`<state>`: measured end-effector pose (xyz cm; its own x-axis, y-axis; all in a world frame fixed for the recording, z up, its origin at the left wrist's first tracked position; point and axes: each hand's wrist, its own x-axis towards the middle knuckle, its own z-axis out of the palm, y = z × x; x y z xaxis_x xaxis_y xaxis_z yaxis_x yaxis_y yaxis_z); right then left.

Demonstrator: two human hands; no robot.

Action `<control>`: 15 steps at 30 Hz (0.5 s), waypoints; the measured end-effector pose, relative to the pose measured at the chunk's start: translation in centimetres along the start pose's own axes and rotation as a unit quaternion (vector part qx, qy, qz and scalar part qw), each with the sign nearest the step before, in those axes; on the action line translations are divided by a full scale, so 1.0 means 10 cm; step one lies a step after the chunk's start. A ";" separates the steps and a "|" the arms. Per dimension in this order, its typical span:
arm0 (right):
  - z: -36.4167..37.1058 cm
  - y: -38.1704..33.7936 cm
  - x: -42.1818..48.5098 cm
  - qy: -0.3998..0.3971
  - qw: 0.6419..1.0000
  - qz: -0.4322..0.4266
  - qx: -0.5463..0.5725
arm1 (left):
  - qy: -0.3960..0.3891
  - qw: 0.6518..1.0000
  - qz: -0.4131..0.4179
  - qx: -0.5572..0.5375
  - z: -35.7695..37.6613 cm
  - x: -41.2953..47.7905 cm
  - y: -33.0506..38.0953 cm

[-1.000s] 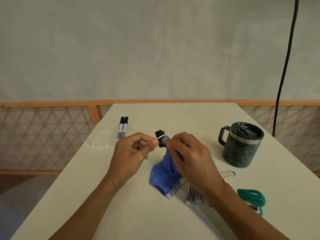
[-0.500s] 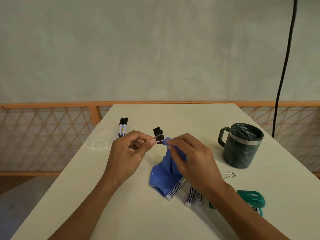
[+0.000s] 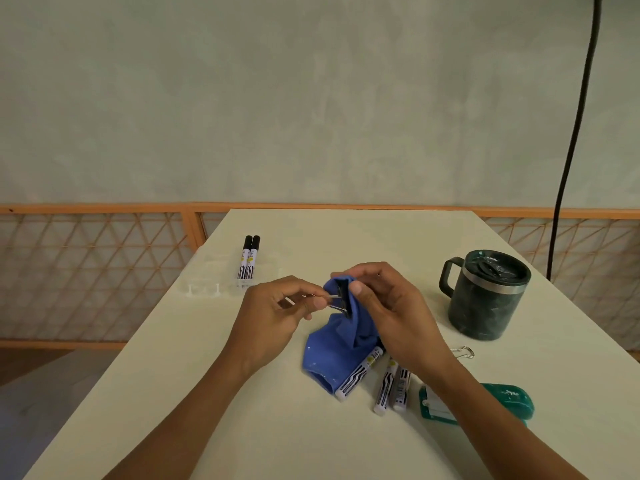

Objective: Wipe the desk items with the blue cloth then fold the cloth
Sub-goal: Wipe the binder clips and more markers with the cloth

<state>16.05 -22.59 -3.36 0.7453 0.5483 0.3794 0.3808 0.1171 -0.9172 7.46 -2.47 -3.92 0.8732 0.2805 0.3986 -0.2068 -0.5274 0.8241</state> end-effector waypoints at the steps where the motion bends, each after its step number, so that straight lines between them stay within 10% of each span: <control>1: 0.00 0.00 0.01 -0.013 1.000 0.013 0.012 | 0.002 1.000 -0.007 0.002 0.00 0.00 -0.01; 15: -0.06 0.07 0.03 -0.039 0.995 0.080 0.054 | 0.011 0.993 -0.071 -0.091 0.02 0.02 0.01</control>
<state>16.83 -22.83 -3.87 0.7446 0.6298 0.2212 0.1974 0.1088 -0.9743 7.70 -2.67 -3.86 0.8896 0.3604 0.2805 -0.1607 -0.3278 0.9310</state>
